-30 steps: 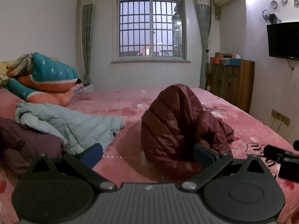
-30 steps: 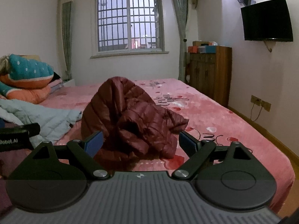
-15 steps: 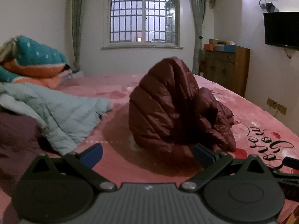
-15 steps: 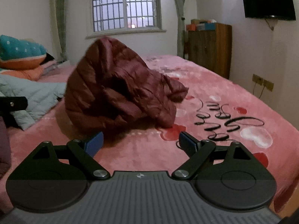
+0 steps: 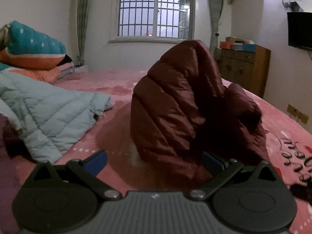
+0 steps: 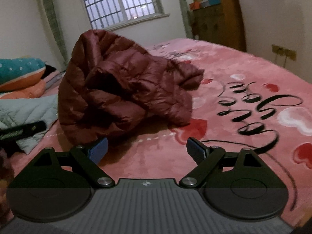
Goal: Fold large clothes
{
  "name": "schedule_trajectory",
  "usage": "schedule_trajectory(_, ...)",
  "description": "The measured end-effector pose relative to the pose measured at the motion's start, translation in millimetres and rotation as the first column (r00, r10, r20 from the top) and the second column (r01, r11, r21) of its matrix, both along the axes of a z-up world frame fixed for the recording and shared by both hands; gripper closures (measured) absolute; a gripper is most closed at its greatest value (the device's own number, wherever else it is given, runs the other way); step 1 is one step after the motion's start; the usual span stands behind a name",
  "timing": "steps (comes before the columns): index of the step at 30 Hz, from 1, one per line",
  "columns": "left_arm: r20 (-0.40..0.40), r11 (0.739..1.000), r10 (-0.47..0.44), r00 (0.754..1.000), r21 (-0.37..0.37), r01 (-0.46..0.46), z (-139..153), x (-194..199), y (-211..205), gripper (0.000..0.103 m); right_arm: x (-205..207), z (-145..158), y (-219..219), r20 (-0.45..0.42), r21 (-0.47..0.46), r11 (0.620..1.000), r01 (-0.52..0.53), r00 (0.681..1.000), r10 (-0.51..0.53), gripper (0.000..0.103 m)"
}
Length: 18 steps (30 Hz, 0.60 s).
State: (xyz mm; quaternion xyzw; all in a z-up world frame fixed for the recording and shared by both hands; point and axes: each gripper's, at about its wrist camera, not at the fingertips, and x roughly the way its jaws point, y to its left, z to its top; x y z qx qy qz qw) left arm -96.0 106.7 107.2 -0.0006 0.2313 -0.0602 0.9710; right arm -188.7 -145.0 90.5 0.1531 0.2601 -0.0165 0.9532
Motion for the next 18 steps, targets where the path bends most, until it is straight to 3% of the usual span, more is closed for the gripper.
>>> schedule_trajectory(3, -0.02, 1.0, 0.005, 1.0, -0.023, -0.005, -9, 27, 0, 0.001, 9, -2, 4, 0.001, -0.015, 0.999, -0.032, 0.999, 0.032, 0.0)
schedule_trajectory(8, -0.07, 0.991, -0.005, 0.998, -0.136, -0.005, -26, 67, 8, 0.001, 19, -5, -1, -0.012, 0.005, 0.998, -0.058, 0.998, 0.058, 0.0)
schedule_trajectory(18, -0.095, 0.977, -0.052, 0.994, -0.213, 0.03, -40, 120, 10, 0.001, 37, -14, -3, -0.044, 0.067, 0.993, -0.094, 0.994, 0.097, 0.0)
